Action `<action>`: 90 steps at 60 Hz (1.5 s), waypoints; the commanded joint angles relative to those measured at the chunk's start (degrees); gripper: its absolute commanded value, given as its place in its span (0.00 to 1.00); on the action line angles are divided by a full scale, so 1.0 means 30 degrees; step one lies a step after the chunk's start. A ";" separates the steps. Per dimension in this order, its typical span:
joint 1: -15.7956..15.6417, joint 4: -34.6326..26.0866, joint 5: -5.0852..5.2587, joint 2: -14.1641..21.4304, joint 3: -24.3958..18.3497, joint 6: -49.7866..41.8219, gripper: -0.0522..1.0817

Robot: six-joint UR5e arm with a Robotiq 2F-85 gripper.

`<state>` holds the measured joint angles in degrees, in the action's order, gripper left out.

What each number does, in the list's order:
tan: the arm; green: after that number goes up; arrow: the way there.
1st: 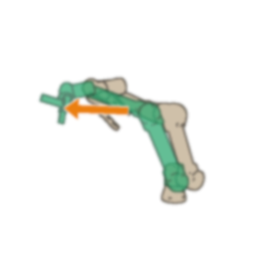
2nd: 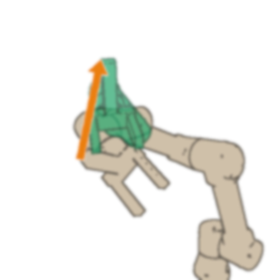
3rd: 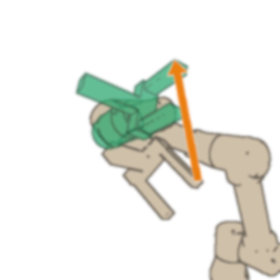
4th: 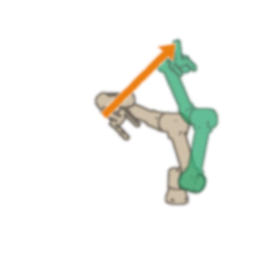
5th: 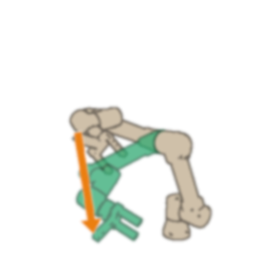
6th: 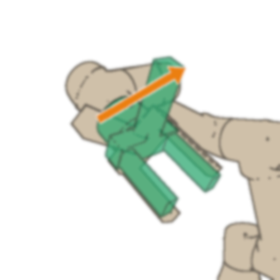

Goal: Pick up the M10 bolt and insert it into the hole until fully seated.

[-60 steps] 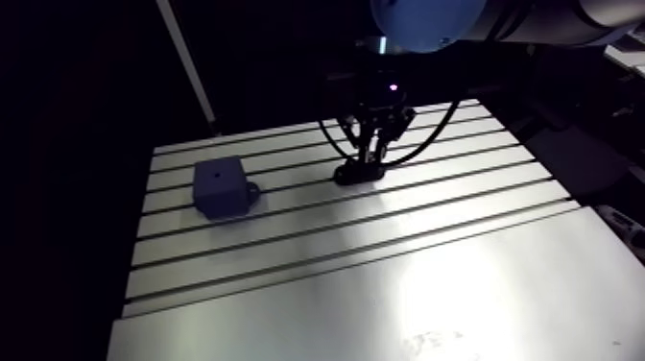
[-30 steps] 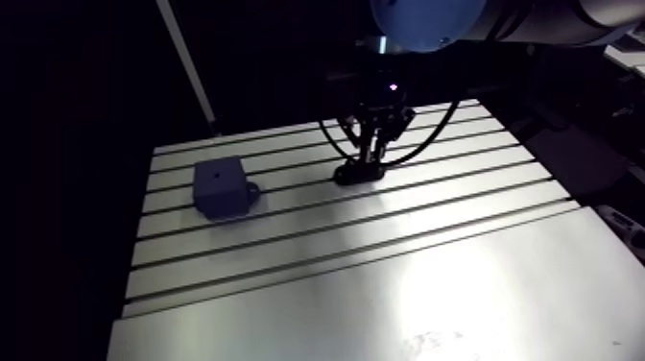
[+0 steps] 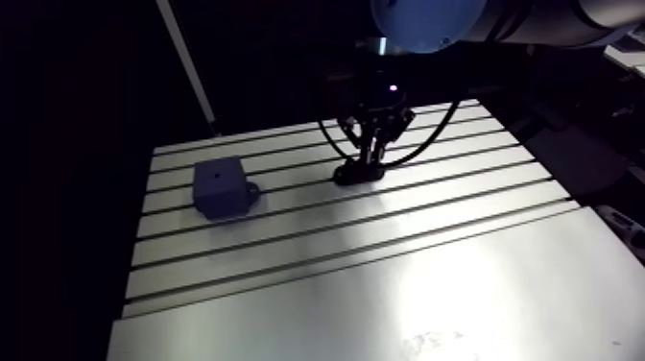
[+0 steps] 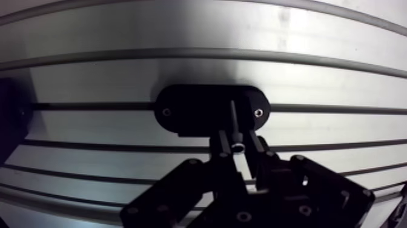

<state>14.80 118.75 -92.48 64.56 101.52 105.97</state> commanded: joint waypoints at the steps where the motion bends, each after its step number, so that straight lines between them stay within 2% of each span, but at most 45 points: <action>1: 0.0015 0.0008 0.0104 -0.0004 -0.0042 0.0023 0.75; 11: 0.0019 -0.0017 0.0188 0.0108 -0.0193 0.0105 0.81; 15: 0.0019 -0.0042 0.0250 0.0171 -0.0248 0.0168 0.87; 32: -0.0010 -0.0466 0.0138 0.0708 -0.0560 0.0203 0.96; 47: -0.0010 -0.2589 0.0080 0.1533 -0.2053 0.0140 0.99; 54: -0.0035 -0.4584 0.0162 0.1695 -0.3351 0.0024 1.00; 60: -0.0114 -0.6406 0.0387 0.1750 -0.4625 0.0048 0.99; 62: -0.0395 -0.7620 0.0694 0.1726 -0.5483 0.0028 1.00; 65: -0.0559 -0.8608 0.0863 0.1700 -0.6304 0.0023 1.00; 70: -0.0699 -0.9518 0.0871 0.1642 -0.7021 0.0023 0.99; 79: -0.2078 -1.1010 0.0821 0.1331 -0.8630 0.0077 1.00; 83: -0.2288 -1.1157 0.0789 0.1243 -0.8807 0.0106 1.00; 85: -0.2860 -1.1503 0.0754 0.0960 -0.9105 0.0165 1.00; 90: -0.3471 -1.1958 0.0700 0.0667 -0.9477 0.0198 1.00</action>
<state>10.75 90.10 -90.22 68.96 79.68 106.19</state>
